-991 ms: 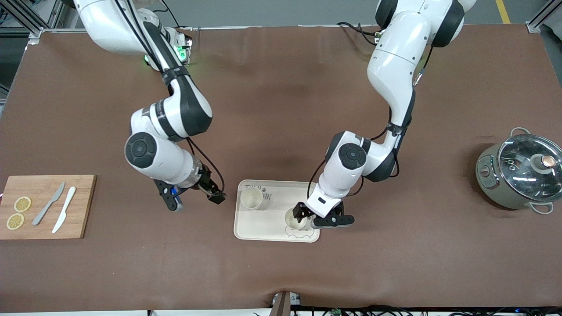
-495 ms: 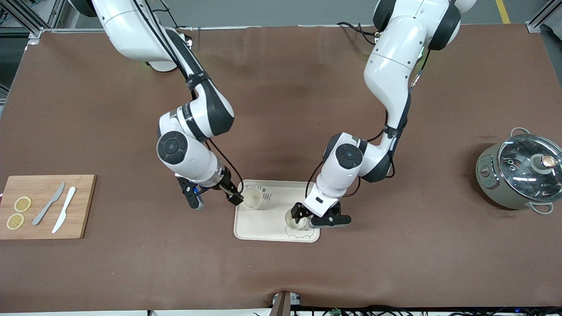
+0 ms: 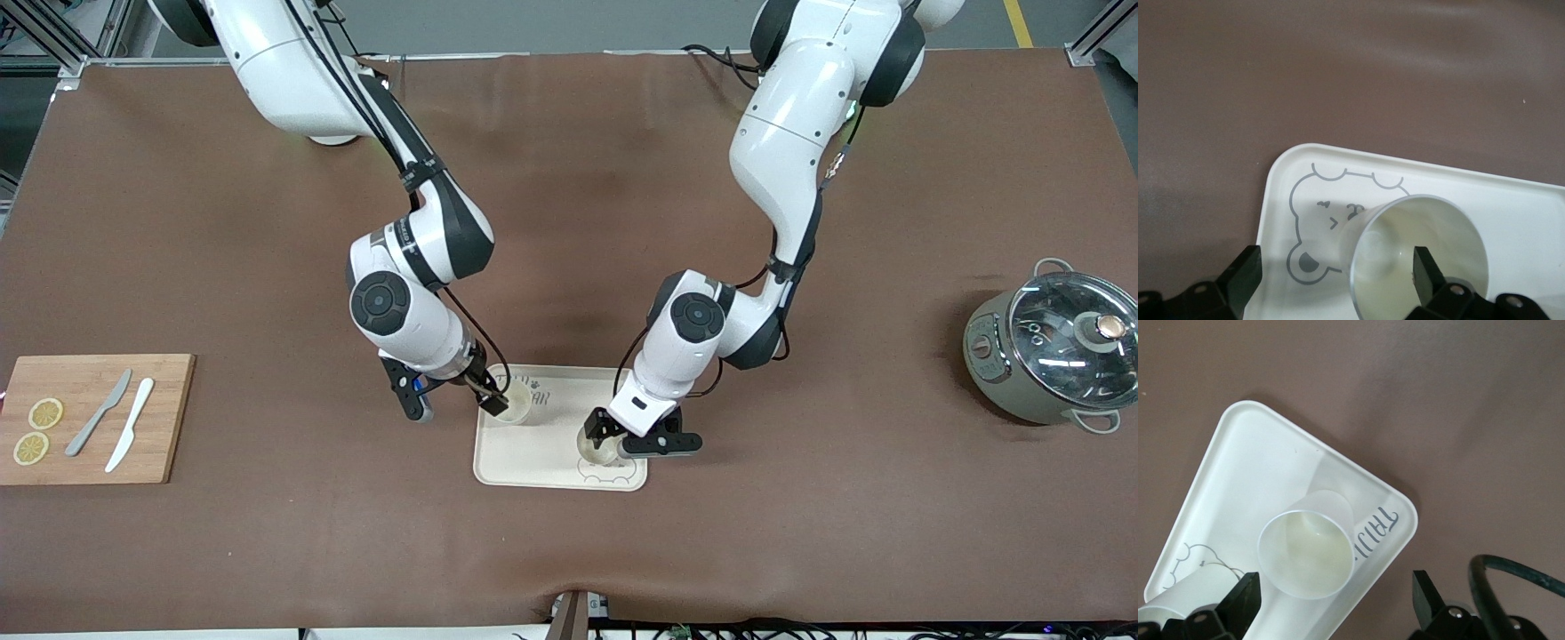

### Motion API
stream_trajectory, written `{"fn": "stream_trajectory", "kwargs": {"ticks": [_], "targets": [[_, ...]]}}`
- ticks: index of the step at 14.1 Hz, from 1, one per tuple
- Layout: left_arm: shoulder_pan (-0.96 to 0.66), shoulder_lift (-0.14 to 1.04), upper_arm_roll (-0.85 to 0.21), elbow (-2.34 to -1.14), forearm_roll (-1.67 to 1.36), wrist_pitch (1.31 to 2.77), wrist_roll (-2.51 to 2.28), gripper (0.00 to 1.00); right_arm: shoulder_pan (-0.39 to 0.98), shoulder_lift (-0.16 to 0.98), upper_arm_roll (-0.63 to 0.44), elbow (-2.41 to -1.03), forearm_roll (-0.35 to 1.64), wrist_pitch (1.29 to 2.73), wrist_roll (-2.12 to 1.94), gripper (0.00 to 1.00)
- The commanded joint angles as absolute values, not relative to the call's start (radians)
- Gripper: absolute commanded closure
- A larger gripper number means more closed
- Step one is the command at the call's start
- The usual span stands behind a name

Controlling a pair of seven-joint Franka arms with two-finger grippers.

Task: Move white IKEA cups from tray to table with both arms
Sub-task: 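Close both grippers on the rims of the two white cups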

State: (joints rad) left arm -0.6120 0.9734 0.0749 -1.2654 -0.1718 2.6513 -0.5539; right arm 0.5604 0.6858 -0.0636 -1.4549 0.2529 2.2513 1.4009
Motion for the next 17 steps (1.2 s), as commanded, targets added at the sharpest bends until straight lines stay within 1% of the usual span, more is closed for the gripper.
{"fn": "stream_trajectory", "kwargs": {"ticks": [1,2,3,4,5,6,7,8,9,10,11,13,14,16,17], "targets": [[-0.624,0.986,0.086,-1.249,-0.183,2.663,-0.560,0.00,0.581,0.736,-0.071,-1.427,0.256,2.290,1.419,0.00],[-0.624,0.986,0.086,-1.249,-0.181,2.663,-0.560,0.00,0.584,0.747,-0.071,-1.427,0.258,2.292,1.419,0.01],[-0.624,0.985,0.086,-1.249,-0.183,2.663,-0.561,0.00,0.584,0.752,-0.071,-1.427,0.255,2.292,1.419,0.06],[-0.624,0.985,0.086,-1.249,-0.183,2.663,-0.561,0.09,0.584,0.752,-0.071,-1.427,0.253,2.292,1.417,0.07],[-0.623,0.985,0.086,-1.249,-0.183,2.663,-0.560,0.21,0.584,0.753,-0.071,-1.428,0.252,2.292,1.413,0.19],[-0.623,0.985,0.086,-1.249,-0.183,2.663,-0.560,0.33,0.584,0.753,-0.071,-1.428,0.252,2.292,1.413,0.27],[-0.623,0.985,0.086,-1.249,-0.183,2.663,-0.561,0.43,0.584,0.755,-0.071,-1.428,0.252,2.292,1.413,0.35],[-0.623,0.985,0.086,-1.249,-0.183,2.663,-0.561,0.47,0.584,0.756,-0.072,-1.430,0.250,2.290,1.411,0.36],[-0.623,0.985,0.086,-1.249,-0.183,2.663,-0.561,0.55,0.584,0.756,-0.072,-1.431,0.250,2.292,1.410,0.46],[-0.623,0.983,0.086,-1.249,-0.184,2.663,-0.561,0.61,0.583,0.756,-0.072,-1.433,0.250,2.292,1.408,0.53],[-0.623,0.982,0.086,-1.249,-0.183,2.663,-0.561,0.64,0.583,0.758,-0.072,-1.434,0.250,2.292,1.410,0.56],[-0.626,0.977,0.086,-1.249,-0.184,2.661,-0.566,0.79,0.584,0.765,-0.072,-1.434,0.250,2.292,1.408,0.66],[-0.627,0.977,0.086,-1.249,-0.184,2.661,-0.572,0.85,0.583,0.765,-0.072,-1.434,0.250,2.292,1.405,0.74],[-0.627,0.974,0.086,-1.249,-0.183,2.661,-0.575,0.94,0.584,0.765,-0.072,-1.434,0.250,2.290,1.405,0.85],[-0.627,0.974,0.086,-1.249,-0.183,2.661,-0.575,0.94,0.584,0.765,-0.072,-1.434,0.250,2.290,1.404,0.88]]}}
